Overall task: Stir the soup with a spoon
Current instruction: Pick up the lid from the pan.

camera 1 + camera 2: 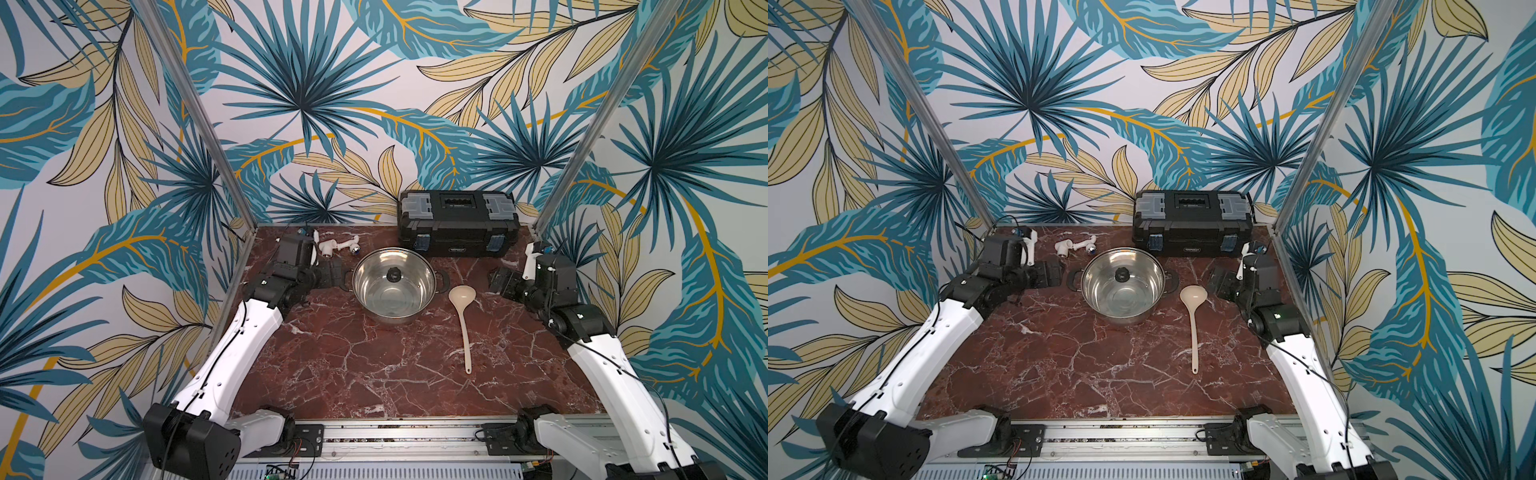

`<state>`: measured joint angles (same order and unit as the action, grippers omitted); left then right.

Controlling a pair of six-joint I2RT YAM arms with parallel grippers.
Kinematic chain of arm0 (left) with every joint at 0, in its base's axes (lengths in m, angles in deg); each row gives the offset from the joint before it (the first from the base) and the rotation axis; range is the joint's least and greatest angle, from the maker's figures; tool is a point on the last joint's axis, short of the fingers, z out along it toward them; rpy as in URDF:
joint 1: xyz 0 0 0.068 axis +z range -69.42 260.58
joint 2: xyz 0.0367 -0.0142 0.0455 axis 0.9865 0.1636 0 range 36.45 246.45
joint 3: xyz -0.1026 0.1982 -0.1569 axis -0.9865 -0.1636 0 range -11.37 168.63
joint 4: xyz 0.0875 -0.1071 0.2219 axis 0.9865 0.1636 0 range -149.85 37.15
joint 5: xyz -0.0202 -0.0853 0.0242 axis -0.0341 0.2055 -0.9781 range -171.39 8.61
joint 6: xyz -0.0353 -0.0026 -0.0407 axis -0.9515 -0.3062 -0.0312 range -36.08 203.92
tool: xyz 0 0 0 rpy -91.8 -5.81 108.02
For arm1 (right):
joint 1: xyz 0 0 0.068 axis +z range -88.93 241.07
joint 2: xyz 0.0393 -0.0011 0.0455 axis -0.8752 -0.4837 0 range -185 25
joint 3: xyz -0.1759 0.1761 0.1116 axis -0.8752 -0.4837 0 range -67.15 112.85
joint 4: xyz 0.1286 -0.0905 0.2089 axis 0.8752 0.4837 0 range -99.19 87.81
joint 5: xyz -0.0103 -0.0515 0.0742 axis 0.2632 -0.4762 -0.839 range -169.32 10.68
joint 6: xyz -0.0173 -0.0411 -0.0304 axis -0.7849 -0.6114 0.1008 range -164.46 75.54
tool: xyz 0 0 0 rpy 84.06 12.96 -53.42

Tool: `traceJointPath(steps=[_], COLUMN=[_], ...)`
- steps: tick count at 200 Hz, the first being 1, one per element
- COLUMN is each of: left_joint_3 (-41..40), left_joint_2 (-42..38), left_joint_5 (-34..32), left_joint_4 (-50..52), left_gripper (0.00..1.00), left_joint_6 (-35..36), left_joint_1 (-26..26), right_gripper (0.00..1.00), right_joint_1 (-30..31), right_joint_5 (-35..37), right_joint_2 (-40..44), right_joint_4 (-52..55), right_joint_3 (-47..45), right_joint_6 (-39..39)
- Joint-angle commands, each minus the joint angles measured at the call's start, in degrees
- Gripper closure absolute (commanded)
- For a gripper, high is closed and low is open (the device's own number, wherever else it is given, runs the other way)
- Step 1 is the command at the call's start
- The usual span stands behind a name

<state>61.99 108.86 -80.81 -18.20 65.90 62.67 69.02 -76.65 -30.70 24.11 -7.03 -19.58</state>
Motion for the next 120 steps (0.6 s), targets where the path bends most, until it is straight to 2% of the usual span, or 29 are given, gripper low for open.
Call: traceJointPath(steps=[1, 31, 55, 85, 105, 120], left_joint_3=[7.04, 16.34, 23.12, 30.62, 34.7, 36.87], left_joint_2=[5.61, 15.28, 22.57, 30.57, 34.74, 37.11], left_joint_5=[3.43, -0.19, -4.11, -6.28, -8.22, -8.43], left_joint_4=[10.05, 12.85, 14.15, 16.48, 18.13, 18.82], left_gripper=[0.0, 0.01, 0.07, 0.16, 0.27, 0.3], left_joint_6=[0.52, 1.13, 0.81, 0.75, 1.25, 1.15], left_joint_1=[-4.79, -12.39, -16.57, -18.81, -19.42, -19.5], right_gripper=[0.01, 0.0, 0.01, 0.0, 0.01, 0.01], right_joint_1=[1.33, 2.12, 2.34, 2.52, 2.54, 2.52], right_joint_5=[-1.93, -1.23, -1.27, -1.27, -0.85, -0.67], right_joint_2=[1.84, 2.66, 2.96, 3.31, 3.85, 4.26], right_joint_4=[6.14, 8.93, 9.76, 10.73, 11.07, 11.13], right_joint_3=[1.51, 2.92, 3.12, 2.66, 2.04, 1.55], right_joint_6=[1.94, 3.22, 3.93, 4.25, 4.25, 4.23])
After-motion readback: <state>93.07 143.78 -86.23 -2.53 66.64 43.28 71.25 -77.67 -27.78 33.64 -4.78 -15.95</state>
